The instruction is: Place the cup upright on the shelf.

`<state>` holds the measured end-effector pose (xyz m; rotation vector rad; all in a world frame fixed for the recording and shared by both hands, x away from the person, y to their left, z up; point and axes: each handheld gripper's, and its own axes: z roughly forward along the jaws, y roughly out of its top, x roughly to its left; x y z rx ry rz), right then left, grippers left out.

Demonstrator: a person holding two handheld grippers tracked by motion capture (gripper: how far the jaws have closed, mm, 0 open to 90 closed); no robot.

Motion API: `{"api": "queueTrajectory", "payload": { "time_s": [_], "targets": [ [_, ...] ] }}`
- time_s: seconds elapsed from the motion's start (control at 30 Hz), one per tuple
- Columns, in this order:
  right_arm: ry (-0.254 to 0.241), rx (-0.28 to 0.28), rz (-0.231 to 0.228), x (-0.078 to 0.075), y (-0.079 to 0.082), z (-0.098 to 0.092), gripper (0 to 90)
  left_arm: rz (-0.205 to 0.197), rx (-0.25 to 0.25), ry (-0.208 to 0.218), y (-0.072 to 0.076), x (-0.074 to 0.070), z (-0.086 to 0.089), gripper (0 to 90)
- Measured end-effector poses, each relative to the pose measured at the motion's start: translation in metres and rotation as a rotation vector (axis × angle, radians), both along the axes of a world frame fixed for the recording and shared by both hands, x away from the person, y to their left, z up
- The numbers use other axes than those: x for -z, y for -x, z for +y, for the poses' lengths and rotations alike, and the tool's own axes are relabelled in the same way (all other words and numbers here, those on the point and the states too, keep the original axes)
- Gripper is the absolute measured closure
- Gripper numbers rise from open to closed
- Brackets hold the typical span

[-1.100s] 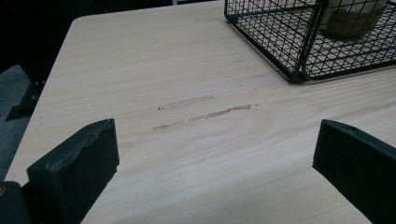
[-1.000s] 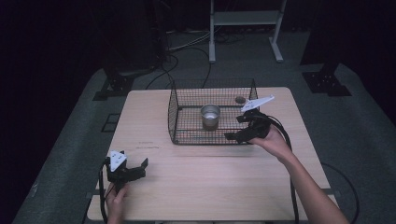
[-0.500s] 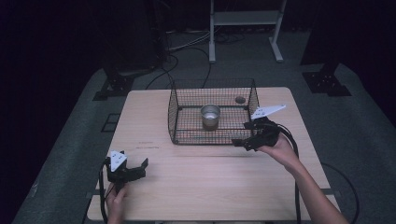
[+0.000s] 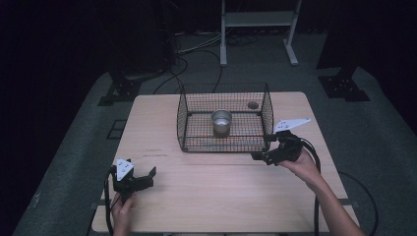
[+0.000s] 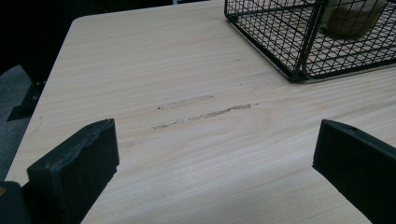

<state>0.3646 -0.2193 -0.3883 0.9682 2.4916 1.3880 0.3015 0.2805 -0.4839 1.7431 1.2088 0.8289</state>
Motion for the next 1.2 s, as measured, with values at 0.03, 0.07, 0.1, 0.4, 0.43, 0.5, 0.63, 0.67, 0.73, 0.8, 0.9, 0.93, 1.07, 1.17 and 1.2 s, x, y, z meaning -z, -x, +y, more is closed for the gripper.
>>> {"api": "queueTrajectory", "payload": {
  "time_s": [0.03,0.07,0.1,0.4,0.43,0.5,0.63,0.67,0.73,0.8,0.9,0.93,1.07,1.17,1.2],
  "targets": [
    [-0.011,0.006,0.001,0.003,0.002,-0.005,7.0,0.0,0.0,0.0,0.0,0.0,0.0,0.0],
    [-0.011,0.006,0.001,0.003,0.002,-0.005,7.0,0.0,0.0,0.001,0.0,0.0,0.0,0.0],
    [-0.011,0.008,0.0,0.004,0.002,-0.006,7.0,-0.001,-0.001,0.003,0.0,0.0,0.0,0.0],
    [-0.025,0.033,0.022,0.018,0.012,-0.023,6.9,-0.002,-0.001,-0.006,0.0,0.0,-0.001,0.0],
    [-0.025,0.035,0.025,0.02,0.013,-0.024,7.0,-0.003,0.0,-0.007,0.0,0.0,-0.001,0.0],
    [-0.021,0.041,0.023,0.022,0.016,-0.026,7.0,-0.003,0.0,-0.008,0.0,0.0,-0.001,0.0],
    [-0.011,0.047,0.025,0.027,0.021,-0.03,7.0,-0.002,-0.001,-0.007,0.0,0.0,-0.001,0.0],
    [-0.01,0.047,0.025,0.029,0.022,-0.03,7.0,-0.002,-0.001,-0.007,0.0,0.0,-0.001,0.0],
    [-0.005,0.051,0.029,0.032,0.025,-0.032,7.0,-0.003,-0.001,-0.008,0.0,0.0,-0.001,0.0],
    [0.003,0.056,0.025,0.034,0.027,-0.033,7.0,-0.003,-0.001,-0.008,0.0,0.0,-0.001,0.0],
    [0.02,0.061,0.017,0.037,0.032,-0.033,7.0,-0.003,-0.001,-0.008,0.0,0.0,-0.001,0.0],
    [0.033,0.058,0.012,0.038,0.034,-0.032,7.0,-0.003,-0.001,-0.008,0.0,0.0,-0.001,0.0],
    [0.062,0.058,0.009,0.042,0.04,-0.031,7.0,-0.003,0.0,-0.008,0.0,0.0,-0.001,0.0],
    [0.088,0.07,-0.014,0.045,0.05,-0.03,7.0,-0.004,0.0,-0.008,0.0,0.0,-0.001,0.0],
    [0.089,0.074,-0.021,0.045,0.053,-0.03,7.0,-0.004,0.001,-0.009,0.0,0.0,-0.001,0.0]
  ]
}}
